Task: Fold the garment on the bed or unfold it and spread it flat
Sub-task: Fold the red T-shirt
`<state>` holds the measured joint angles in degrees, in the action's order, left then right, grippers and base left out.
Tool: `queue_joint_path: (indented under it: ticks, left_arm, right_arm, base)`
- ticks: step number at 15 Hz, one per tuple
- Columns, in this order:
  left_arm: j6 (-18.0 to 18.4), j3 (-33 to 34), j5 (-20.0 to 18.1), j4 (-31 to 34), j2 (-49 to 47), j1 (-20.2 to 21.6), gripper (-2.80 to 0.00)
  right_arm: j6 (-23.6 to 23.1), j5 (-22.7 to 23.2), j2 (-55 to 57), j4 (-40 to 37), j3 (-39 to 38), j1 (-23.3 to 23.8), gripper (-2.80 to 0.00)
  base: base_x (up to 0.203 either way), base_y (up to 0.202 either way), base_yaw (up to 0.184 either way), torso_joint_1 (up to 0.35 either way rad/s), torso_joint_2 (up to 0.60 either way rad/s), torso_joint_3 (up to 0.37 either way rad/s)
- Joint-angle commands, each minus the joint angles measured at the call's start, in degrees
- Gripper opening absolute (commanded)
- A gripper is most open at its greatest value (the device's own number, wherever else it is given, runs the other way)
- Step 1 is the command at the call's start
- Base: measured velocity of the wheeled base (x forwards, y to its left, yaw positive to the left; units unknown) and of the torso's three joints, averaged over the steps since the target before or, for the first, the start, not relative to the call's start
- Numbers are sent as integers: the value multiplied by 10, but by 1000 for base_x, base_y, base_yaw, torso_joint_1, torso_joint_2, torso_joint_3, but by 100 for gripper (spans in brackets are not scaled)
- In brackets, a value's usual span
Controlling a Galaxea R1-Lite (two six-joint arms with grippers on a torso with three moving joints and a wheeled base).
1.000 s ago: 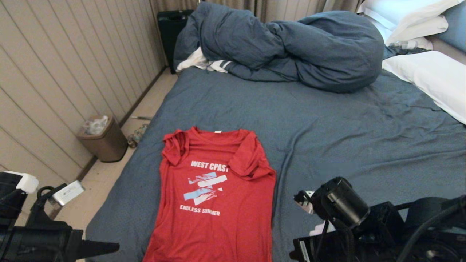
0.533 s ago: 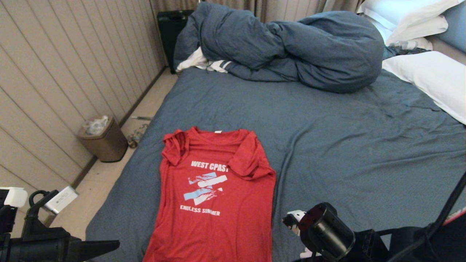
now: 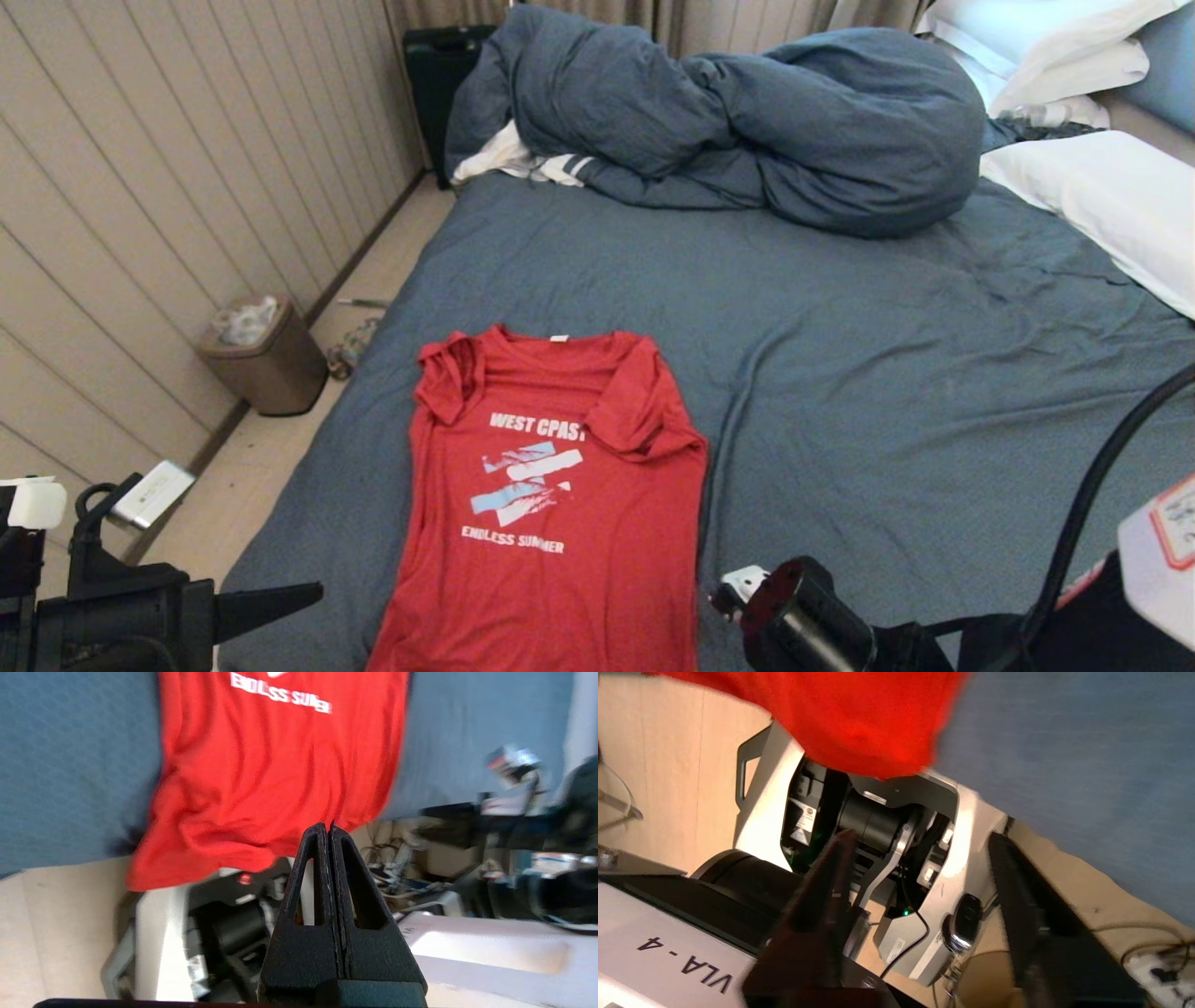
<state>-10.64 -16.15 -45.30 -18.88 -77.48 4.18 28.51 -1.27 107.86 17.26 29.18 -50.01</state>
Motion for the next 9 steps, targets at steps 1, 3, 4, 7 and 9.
queue_joint_path:
  ticks: [1, 3, 4, 7, 9]
  left_arm:
    - [-4, -3, -7, -1, -3, 0, -280]
    - [-4, -3, -7, -1, -5, 0, -280]
    - [-4, -3, -7, -1, -5, 1, -280]
    - [-4, -2, -6, -1, -7, 1, -280]
    - [-4, -3, -6, -1, -6, 1, -280]
  right_arm:
    - [1, -2, 30, 5, 2, -15, 0]
    - [1, -4, 59, 8, 14, -19, 0]
    - [1, -6, 68, 9, 19, -19, 0]
    - [-1, -37, 92, 27, 29, -23, 0]
    - [0, -74, 111, 28, 42, -30, 0]
  base:
    - [0, 0, 0, 0, 0, 0]
    - [0, 0, 0, 0, 0, 0]
    - [0, 0, 0, 0, 0, 0]
    - [0, 0, 0, 0, 0, 0]
    - [0, 0, 0, 0, 0, 0]
